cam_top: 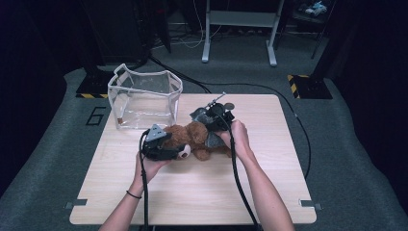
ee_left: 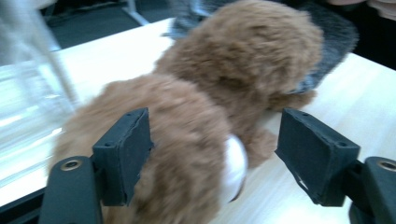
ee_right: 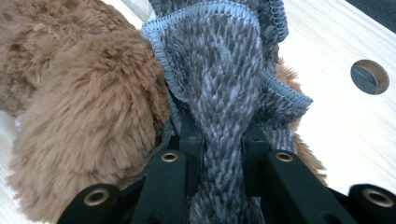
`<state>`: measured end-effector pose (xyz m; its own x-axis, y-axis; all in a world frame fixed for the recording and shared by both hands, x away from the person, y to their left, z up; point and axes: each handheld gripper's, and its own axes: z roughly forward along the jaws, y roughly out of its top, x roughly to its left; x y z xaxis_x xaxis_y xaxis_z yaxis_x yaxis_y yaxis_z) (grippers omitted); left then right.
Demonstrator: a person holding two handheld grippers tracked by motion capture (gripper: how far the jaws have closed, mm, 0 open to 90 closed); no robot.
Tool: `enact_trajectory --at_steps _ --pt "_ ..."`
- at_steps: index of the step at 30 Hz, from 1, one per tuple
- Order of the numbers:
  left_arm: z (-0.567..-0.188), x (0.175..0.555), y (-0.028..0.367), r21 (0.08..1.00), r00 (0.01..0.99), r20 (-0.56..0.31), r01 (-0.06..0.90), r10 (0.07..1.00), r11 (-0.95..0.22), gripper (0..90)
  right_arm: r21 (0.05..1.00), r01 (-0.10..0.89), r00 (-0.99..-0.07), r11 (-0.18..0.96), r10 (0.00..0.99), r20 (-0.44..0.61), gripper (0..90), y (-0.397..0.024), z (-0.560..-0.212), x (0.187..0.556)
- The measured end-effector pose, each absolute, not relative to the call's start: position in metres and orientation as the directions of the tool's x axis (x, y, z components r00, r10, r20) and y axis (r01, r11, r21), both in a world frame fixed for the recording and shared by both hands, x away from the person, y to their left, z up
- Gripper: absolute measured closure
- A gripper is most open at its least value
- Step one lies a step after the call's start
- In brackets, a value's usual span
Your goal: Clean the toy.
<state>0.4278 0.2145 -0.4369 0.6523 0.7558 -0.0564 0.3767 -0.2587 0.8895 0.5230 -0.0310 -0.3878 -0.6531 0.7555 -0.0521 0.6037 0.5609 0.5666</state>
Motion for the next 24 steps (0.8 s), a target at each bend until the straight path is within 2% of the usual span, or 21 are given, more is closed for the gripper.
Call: enact_trajectory --at_steps 3,4,7,9,11,13,17,20,24 --pt "-0.438 0.425 0.226 0.887 0.603 -0.046 0.391 0.797 -0.244 22.4 0.566 0.597 -0.659 0.568 0.75 -0.058 76.2 -0.031 -0.388 0.523" --pt "-0.438 0.425 0.229 0.886 0.579 -0.048 0.401 0.814 -0.233 18.7 0.566 0.601 -0.655 0.564 0.754 -0.057 76.3 -0.03 -0.388 0.523" --pt "-0.443 0.428 0.237 0.876 0.529 -0.056 0.432 0.847 -0.212 18.3 0.565 0.597 -0.657 0.569 0.752 -0.063 76.3 -0.03 -0.388 0.523" --pt "-0.447 0.431 0.24 0.874 0.53 -0.076 0.444 0.845 -0.199 19.2 0.564 0.596 -0.658 0.571 0.75 -0.064 76.2 -0.03 -0.387 0.522" --pt "-0.45 0.435 0.242 0.876 0.526 -0.066 0.437 0.848 -0.203 25.3 0.565 0.6 -0.655 0.567 0.754 -0.061 76.2 -0.03 -0.388 0.522" --pt "-0.451 0.436 0.242 0.879 0.533 -0.063 0.429 0.844 -0.206 44.6 0.565 0.6 -0.653 0.566 0.754 -0.061 76.2 -0.03 -0.388 0.522" --pt "-0.451 0.437 0.24 0.888 0.554 -0.035 0.398 0.832 -0.228 69.5 0.565 0.596 -0.658 0.571 0.75 -0.064 76.1 -0.03 -0.387 0.521" --pt "-0.451 0.438 0.241 0.884 0.567 -0.018 0.393 0.823 -0.252 77.5 0.566 0.591 -0.659 0.575 0.749 -0.071 76.0 -0.03 -0.385 0.52" --pt "-0.451 0.44 0.242 0.883 0.574 -0.01 0.39 0.819 -0.262 81.6 0.603 0.549 -0.679 0.579 0.729 -0.081 76.0 -0.032 -0.371 0.516"
